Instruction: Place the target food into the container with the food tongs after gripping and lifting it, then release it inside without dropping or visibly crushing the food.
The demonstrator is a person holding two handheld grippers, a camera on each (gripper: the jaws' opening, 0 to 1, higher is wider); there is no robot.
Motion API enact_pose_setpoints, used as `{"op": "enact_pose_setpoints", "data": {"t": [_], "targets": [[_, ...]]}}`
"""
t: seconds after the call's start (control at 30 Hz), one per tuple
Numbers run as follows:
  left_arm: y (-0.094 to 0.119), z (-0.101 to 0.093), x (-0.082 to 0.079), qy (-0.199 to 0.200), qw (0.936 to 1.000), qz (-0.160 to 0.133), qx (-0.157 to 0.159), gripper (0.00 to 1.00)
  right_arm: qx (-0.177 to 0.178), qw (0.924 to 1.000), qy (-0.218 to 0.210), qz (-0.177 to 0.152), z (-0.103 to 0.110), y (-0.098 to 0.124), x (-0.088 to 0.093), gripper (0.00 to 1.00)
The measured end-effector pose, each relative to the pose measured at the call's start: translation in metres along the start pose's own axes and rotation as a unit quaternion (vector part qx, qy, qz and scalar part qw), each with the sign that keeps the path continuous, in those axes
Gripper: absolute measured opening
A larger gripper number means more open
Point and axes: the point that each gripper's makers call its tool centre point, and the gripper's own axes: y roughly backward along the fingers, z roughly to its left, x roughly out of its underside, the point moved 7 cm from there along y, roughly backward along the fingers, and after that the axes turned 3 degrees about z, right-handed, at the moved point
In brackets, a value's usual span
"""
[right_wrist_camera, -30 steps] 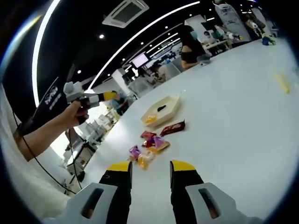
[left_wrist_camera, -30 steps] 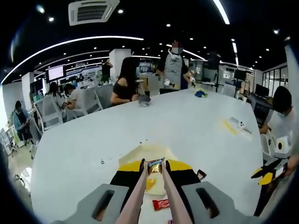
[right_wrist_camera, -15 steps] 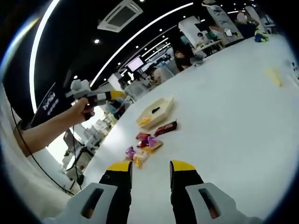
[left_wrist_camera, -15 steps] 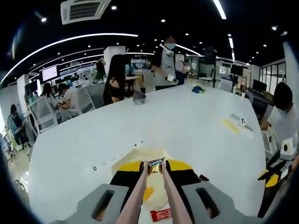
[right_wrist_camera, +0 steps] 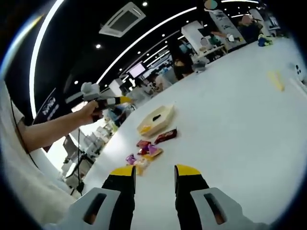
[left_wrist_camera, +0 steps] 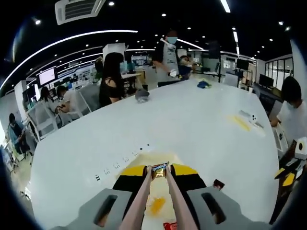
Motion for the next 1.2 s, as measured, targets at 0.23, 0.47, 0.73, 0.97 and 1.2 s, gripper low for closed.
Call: {"op": "enact_pose_setpoints", "data": {"t": [0.23, 0.47, 0.73, 0.97, 1.2], "targets": [[-0.027, 0.002, 0.0, -0.012, 0.9998, 0.015, 0.003, 0.17, 0.009, 0.9999, -0.009, 0.0, -0.006, 0.003, 0.003, 0.31], [-0.048, 0.001, 0.001, -0.012, 0.9997, 0.022, 0.003, 0.17, 0.018, 0.9998, -0.013, 0.003, -0.01, 0.006, 0.005, 0.31], [-0.073, 0.008, 0.007, -0.009, 0.9992, 0.038, 0.0, 0.17, 0.028, 0.9994, -0.023, 0.002, -0.012, 0.01, 0.004, 0.32], [-0.091, 0.007, 0.002, 0.02, 0.9992, 0.036, 0.0, 0.18, 0.024, 0.9992, -0.031, 0.005, -0.008, 0.006, 0.011, 0.32], [-0.107, 0.01, -0.001, 0.04, 0.9988, 0.029, -0.005, 0.18, 0.027, 0.9991, -0.029, 0.013, -0.006, 0.007, 0.012, 0.32]]}}
